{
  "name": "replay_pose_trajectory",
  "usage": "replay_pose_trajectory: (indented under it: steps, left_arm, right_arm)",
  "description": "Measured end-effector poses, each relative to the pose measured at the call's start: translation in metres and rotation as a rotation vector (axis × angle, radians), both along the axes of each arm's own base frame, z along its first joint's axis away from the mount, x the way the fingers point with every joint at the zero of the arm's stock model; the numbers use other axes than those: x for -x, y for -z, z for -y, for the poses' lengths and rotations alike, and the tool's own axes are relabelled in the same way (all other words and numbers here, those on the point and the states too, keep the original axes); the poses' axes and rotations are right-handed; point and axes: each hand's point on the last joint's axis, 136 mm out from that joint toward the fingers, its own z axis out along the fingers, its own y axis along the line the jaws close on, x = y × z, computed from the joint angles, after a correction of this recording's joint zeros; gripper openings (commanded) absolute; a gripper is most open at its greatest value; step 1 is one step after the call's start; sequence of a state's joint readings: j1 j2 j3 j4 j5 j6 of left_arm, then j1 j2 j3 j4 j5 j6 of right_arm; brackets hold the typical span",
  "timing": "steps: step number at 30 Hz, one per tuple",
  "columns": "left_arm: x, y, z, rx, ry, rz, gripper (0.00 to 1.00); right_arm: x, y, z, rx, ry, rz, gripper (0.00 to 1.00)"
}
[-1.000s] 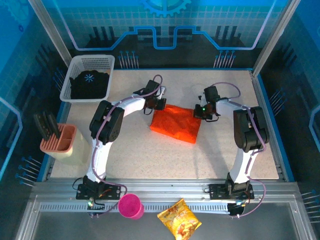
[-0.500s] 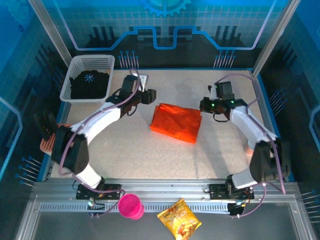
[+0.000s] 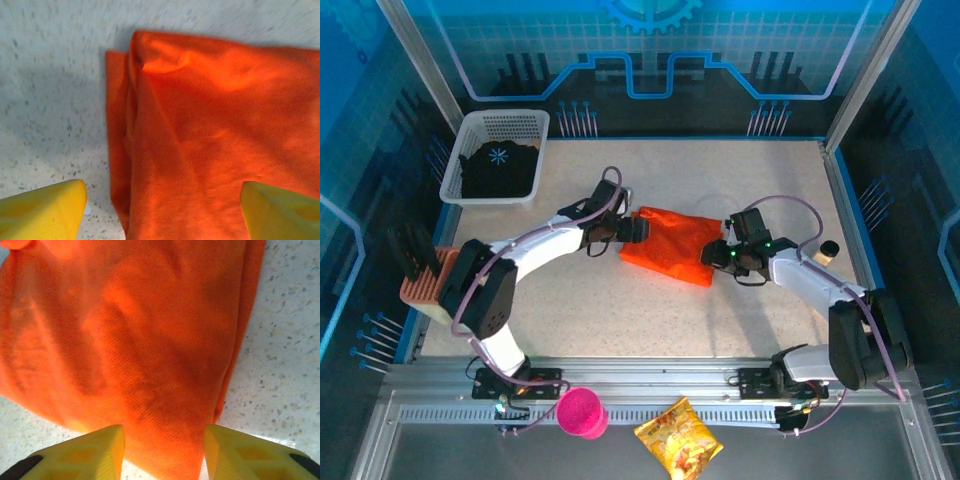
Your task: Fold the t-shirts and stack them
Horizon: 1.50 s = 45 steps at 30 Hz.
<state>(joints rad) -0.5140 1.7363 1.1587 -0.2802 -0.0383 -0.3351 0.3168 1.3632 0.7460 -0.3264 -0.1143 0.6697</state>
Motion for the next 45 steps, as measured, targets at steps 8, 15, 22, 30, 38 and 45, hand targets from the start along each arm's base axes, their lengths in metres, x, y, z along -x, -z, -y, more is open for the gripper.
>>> replay_pose_trajectory:
  steps: [8,15,22,30,38,45]
  left_arm:
    - [-0.007,0.044,0.004,-0.077,-0.020,-0.103,0.64]
    - [-0.007,0.060,0.009,-0.106,-0.019,-0.133,0.61]
    - [-0.021,0.071,0.006,-0.194,-0.043,-0.129,0.59]
    - [-0.066,0.071,-0.007,-0.285,-0.075,-0.090,0.58]
    - [-0.088,0.069,-0.036,-0.310,-0.120,-0.096,0.57]
    - [-0.132,0.063,-0.048,-0.351,-0.120,-0.065,0.57]
  right_arm:
    - [0.001,0.039,0.006,0.060,0.024,-0.096,0.46]
    - [-0.001,0.057,0.009,0.097,0.032,-0.154,0.30]
    - [-0.013,0.058,0.006,0.136,0.001,-0.224,0.08]
    - [-0.095,0.053,-0.030,0.071,-0.081,-0.090,0.05]
    - [-0.131,0.050,-0.039,0.055,-0.107,-0.060,0.04]
    - [-0.181,0.043,-0.023,0.057,-0.069,-0.019,0.02]
